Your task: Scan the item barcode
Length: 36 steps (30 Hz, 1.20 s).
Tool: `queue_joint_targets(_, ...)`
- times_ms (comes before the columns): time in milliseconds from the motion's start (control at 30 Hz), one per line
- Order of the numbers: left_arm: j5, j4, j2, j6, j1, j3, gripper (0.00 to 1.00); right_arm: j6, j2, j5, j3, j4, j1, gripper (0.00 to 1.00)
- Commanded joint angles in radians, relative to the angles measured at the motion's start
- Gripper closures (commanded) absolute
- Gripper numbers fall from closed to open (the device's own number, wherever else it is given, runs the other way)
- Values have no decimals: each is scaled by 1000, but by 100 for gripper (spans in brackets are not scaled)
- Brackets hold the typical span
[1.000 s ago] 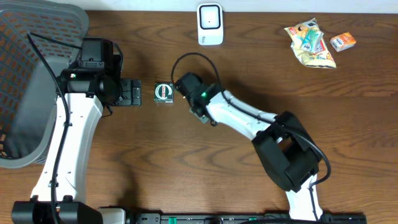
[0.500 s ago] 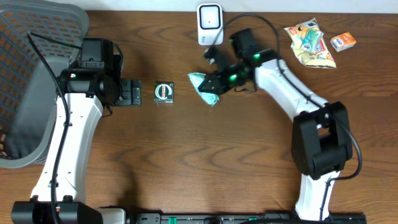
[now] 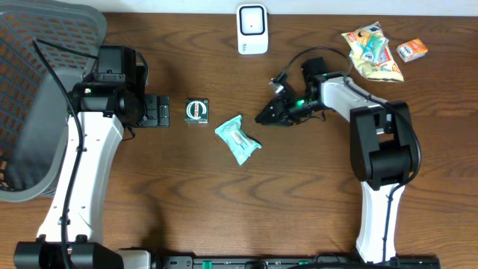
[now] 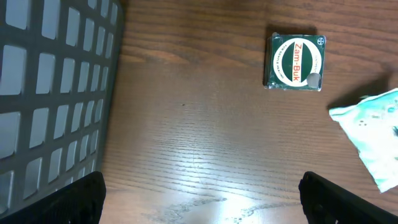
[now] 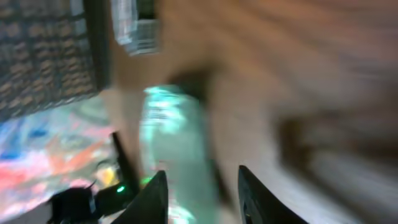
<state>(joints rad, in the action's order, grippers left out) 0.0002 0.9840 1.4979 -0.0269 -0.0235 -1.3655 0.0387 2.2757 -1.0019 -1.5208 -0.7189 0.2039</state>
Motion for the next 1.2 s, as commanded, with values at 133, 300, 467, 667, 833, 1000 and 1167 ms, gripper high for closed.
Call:
queue_joint_targets(133, -9, 1, 6, -6, 0, 7, 2, 72, -33, 114, -33, -48, -76, 68)
queue_joint_targets(300, -9, 1, 6, -6, 0, 7, 2, 27, -120, 217, -56, -84, -48, 67)
queue_joint_targets(467, -9, 1, 6, -6, 0, 7, 2, -132, -250, 426, -57, -103, 68, 67)
queue_joint_targets(667, -9, 1, 6, -6, 0, 7, 2, -186, -303, 932, -53, -81, 338, 62)
queue_joint_targets(833, -9, 1, 6, -6, 0, 7, 2, -155, -282, 1109, -34, -65, 493, 59)
queue_joint_targets(1000, -9, 1, 6, -6, 0, 7, 2, -90, -244, 1251, -29, -45, 587, 57)
queue_joint_targets(1167, -9, 1, 6, -6, 0, 7, 2, 2, -227, 1260, -28, -52, 616, 56)
